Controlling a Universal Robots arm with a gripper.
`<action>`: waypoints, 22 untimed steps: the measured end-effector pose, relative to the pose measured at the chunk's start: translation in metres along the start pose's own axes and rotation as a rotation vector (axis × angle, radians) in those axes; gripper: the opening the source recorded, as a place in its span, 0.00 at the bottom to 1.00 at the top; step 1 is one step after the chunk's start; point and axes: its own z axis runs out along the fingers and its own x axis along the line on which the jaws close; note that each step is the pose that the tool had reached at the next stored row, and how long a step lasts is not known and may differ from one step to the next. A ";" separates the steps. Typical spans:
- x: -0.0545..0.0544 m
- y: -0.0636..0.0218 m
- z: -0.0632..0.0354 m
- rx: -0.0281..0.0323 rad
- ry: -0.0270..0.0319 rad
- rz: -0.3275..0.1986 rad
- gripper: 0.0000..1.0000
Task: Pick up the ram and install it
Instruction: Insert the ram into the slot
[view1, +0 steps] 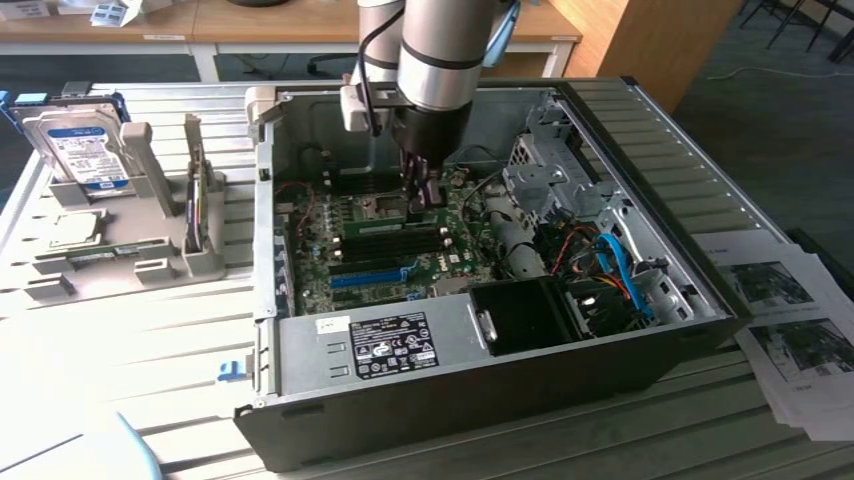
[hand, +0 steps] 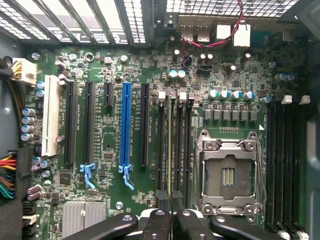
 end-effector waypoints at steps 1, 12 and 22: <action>0.001 0.0000 0.0000 0.0000 0.0000 0.000 0.11; 0.004 0.0000 0.0000 0.0000 0.0000 0.000 0.11; 0.004 -0.0002 0.0082 0.0000 0.0000 0.000 0.11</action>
